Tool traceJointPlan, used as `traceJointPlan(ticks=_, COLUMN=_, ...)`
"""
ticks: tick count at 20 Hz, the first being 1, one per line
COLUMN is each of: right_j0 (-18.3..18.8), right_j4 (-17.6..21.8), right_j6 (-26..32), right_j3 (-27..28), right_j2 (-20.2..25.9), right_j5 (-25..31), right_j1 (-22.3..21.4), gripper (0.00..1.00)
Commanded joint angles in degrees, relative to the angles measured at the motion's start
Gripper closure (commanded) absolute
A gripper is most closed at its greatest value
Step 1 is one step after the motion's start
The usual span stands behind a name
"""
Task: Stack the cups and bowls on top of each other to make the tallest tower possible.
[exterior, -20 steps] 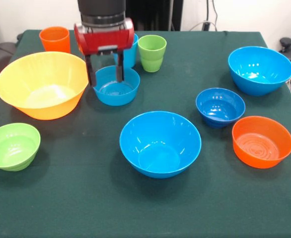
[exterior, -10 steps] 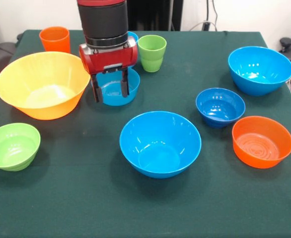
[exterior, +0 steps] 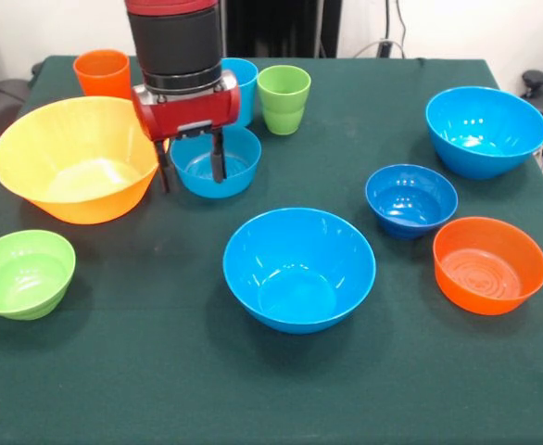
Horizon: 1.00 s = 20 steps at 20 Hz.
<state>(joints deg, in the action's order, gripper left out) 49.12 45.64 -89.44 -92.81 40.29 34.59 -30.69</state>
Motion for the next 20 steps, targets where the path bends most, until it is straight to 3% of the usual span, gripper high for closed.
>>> traceJointPlan(ticks=1, right_j0=2.4, right_j4=-0.5, right_j6=15.3, right_j3=-3.9, right_j2=2.9, right_j5=6.0, right_j1=-5.1, gripper=0.00)
traceJointPlan(ticks=4, right_j0=3.8, right_j4=-2.0, right_j6=12.0, right_j3=-9.0, right_j2=3.3, right_j5=5.2, right_j1=-10.0, gripper=0.00)
traceJointPlan(ticks=10, right_j0=4.6, right_j4=-3.4, right_j6=9.9, right_j3=-12.4, right_j2=3.2, right_j5=5.5, right_j1=-13.5, gripper=0.00)
traceJointPlan(ticks=20, right_j0=5.4, right_j4=-2.4, right_j6=11.1, right_j3=-12.4, right_j2=3.6, right_j5=4.9, right_j1=-11.9, gripper=0.00)
